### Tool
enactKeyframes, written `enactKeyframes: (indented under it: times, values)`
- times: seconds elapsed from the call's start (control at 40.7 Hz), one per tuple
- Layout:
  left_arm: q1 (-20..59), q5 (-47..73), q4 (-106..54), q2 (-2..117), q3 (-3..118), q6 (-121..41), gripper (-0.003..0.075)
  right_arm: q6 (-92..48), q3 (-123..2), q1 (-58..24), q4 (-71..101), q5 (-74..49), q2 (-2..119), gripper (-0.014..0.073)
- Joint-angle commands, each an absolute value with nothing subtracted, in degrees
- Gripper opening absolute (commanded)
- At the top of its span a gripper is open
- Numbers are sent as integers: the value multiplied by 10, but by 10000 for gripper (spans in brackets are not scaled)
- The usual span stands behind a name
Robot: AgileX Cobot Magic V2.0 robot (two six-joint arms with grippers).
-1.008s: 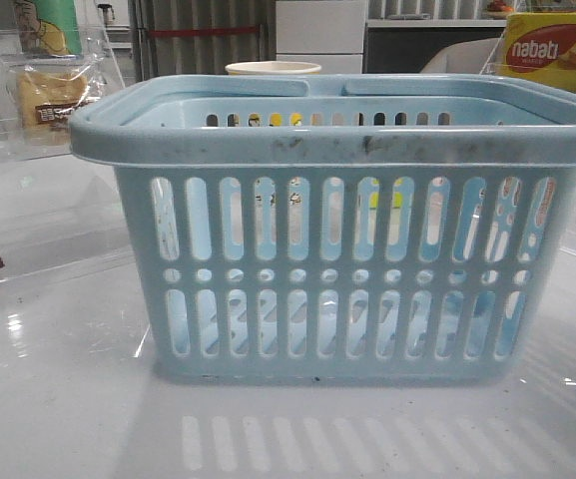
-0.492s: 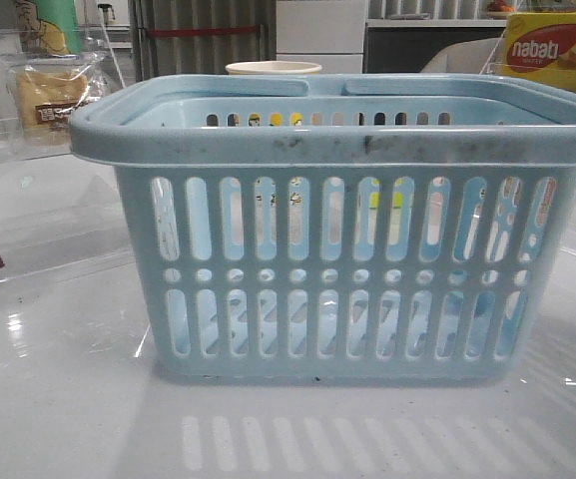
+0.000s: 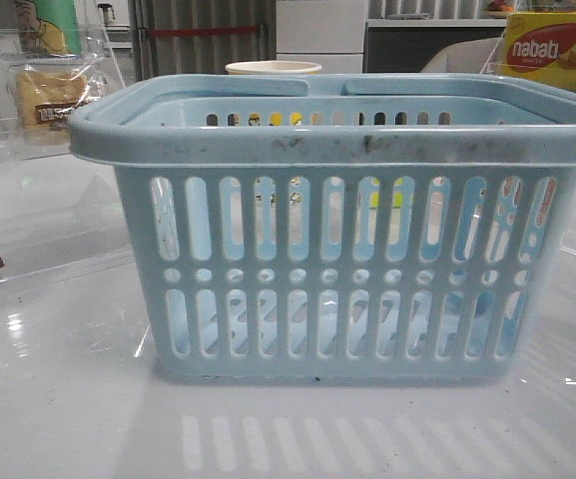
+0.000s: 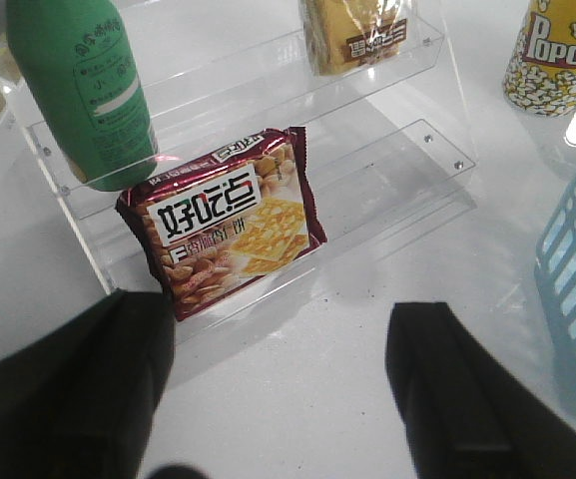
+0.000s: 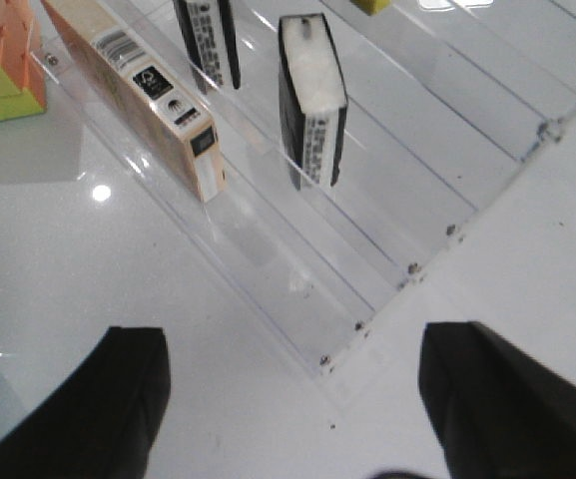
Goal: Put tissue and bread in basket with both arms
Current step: 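Move the right gripper to the black tissue pack on the shelf, then close the right gripper on the black tissue pack and lift it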
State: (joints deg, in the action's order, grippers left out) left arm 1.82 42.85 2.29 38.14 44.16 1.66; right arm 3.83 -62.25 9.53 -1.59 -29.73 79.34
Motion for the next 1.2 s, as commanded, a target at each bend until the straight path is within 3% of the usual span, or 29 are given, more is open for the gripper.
enactKeyframes:
  times: [0.0, 0.418, 1.033, 1.131, 1.18]
  values:
    - [21, 384, 24, 384, 461, 16, 517, 39, -666, 99, -22, -240, 817, 615]
    - [21, 384, 24, 384, 461, 16, 517, 39, -751, 116, 12, -207, 957, 615]
    - [21, 384, 24, 384, 461, 16, 517, 39, -785, 116, 41, -109, 1037, 613]
    - [21, 384, 24, 384, 461, 16, 517, 39, -785, 116, 41, -110, 1039, 557]
    - [21, 384, 24, 384, 461, 16, 517, 39, -785, 116, 41, -111, 1039, 478]
